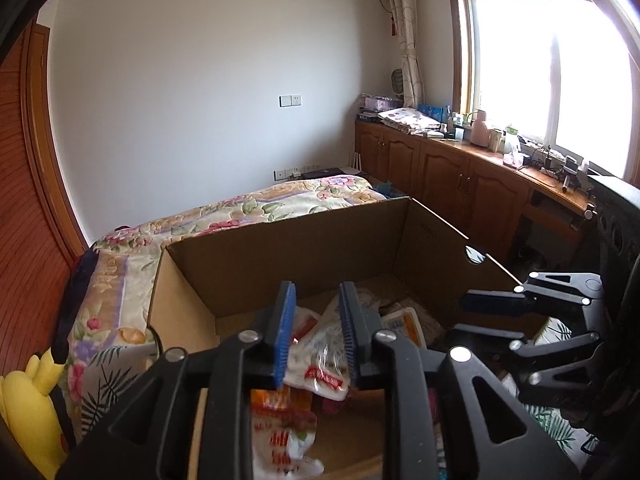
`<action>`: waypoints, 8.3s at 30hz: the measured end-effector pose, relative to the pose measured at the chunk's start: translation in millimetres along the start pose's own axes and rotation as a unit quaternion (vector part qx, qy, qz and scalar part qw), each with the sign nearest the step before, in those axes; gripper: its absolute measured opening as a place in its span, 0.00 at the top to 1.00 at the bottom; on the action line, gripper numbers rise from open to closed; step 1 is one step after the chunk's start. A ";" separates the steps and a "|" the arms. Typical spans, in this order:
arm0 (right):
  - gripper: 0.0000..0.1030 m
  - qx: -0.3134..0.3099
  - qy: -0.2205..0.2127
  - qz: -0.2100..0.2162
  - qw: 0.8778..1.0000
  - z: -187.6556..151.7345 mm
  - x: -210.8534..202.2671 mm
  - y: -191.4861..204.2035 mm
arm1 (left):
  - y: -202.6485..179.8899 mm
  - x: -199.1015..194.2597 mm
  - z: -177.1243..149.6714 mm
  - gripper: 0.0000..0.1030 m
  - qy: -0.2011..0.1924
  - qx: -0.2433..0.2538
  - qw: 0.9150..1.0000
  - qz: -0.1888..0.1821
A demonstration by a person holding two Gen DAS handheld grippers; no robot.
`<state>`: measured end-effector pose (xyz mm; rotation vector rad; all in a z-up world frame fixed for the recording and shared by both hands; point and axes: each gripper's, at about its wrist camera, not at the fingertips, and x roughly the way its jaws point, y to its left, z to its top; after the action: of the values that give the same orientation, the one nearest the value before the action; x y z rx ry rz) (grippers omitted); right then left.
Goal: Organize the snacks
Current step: 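Withdraw both tools from the box back toward the remaining snacks, then grasp the copper-wrapped candy with the right tool while the left tool grasps the white sachet, then lift both snacks and carry them toward the cardboard box, then open the right tool over the box while the left tool opens to drop the sachet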
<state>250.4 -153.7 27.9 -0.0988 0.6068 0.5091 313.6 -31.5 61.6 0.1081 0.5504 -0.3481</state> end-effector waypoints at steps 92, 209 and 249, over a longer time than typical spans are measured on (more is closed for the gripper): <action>0.75 0.000 0.124 -0.054 0.991 -158.2 -42.1 3.5 | -135.5 -53.7 -206.9 0.14 0.131 -0.079 0.984 0.087; 0.76 -0.017 -0.047 0.016 0.999 -44.3 -96.9 8.2 | -13.6 -89.7 -68.1 0.67 -0.022 -0.059 0.997 0.034; 0.70 -0.008 -0.012 -0.014 1.000 -3.5 5.8 12.9 | 24.8 -2.3 -40.8 0.51 0.001 -0.063 0.998 0.029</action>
<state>246.4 -140.8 22.4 -0.1170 0.5778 0.4873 300.4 0.3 28.4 0.0020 0.5695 -0.2559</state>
